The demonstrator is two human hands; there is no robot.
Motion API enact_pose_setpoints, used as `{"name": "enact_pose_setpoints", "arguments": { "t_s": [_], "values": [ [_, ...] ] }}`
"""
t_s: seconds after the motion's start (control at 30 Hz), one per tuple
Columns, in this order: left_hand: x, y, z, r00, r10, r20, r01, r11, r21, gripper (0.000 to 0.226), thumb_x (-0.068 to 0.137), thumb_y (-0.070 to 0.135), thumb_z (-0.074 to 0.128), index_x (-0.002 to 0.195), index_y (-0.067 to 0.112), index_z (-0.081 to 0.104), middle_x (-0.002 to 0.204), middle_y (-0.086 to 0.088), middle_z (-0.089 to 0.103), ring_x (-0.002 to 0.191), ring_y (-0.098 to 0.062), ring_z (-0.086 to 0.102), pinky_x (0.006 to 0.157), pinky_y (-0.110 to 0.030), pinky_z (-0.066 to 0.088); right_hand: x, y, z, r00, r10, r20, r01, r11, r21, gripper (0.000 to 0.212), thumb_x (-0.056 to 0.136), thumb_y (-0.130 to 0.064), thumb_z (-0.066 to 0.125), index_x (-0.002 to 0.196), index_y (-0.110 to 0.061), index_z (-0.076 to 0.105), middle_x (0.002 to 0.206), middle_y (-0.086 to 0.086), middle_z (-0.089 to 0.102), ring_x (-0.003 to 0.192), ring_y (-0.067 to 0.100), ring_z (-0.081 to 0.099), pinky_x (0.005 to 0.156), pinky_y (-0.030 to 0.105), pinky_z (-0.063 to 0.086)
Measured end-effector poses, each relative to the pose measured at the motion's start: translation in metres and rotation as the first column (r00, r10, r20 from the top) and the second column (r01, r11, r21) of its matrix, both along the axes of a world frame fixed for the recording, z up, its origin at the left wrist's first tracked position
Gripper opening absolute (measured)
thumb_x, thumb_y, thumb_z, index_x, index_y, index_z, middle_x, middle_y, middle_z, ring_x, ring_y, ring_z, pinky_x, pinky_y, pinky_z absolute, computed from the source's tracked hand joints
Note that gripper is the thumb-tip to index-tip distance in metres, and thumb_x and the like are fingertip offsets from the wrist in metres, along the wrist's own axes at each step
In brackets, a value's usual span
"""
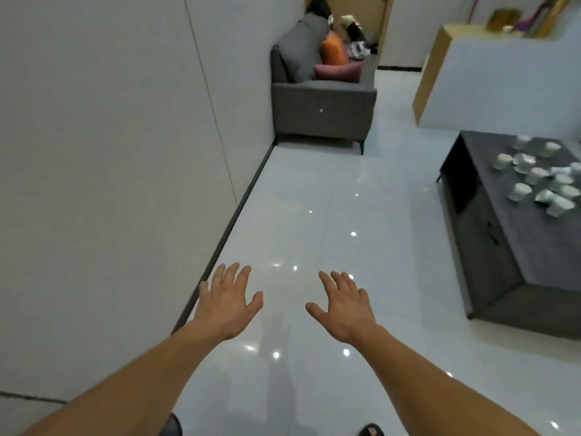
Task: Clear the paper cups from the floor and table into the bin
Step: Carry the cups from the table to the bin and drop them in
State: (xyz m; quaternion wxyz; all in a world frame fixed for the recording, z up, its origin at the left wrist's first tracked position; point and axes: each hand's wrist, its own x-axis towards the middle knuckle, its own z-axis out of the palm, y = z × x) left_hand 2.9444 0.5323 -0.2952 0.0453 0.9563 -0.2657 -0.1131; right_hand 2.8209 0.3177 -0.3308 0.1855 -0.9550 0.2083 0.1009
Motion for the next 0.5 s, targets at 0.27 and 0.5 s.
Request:
{"name": "enact_pose_setpoints", "arguments": {
  "t_s": [0.27,0.5],
  "values": [
    [-0.044,-0.232,-0.003,0.950,-0.314,0.003,0.314,0.949,-0.028,0.068,0.093,0.061,0.027,0.151,0.028,0.013,0.160,0.003,0.010,0.147,-0.021,-0.001,0.116,-0.050,0.013,-0.098,-0.191,0.009,0.943,-0.334,0.005,0.334,0.942,-0.020,0.079,0.093,-0.067,0.032,0.156,-0.028,0.002,0.164,0.002,0.004,0.150,0.021,-0.005,0.119,0.051,0.009],
    [-0.058,-0.367,-0.014,0.877,-0.480,-0.009,0.480,0.877,-0.019,0.067,0.093,0.059,0.029,0.150,0.028,0.014,0.159,0.003,0.012,0.147,-0.020,0.001,0.115,-0.048,0.017,-0.142,-0.292,0.000,0.848,-0.530,-0.014,0.530,0.848,0.003,0.078,0.094,-0.065,0.034,0.156,-0.028,0.005,0.164,0.001,0.006,0.150,0.022,-0.001,0.118,0.050,0.011]
  ]
}}
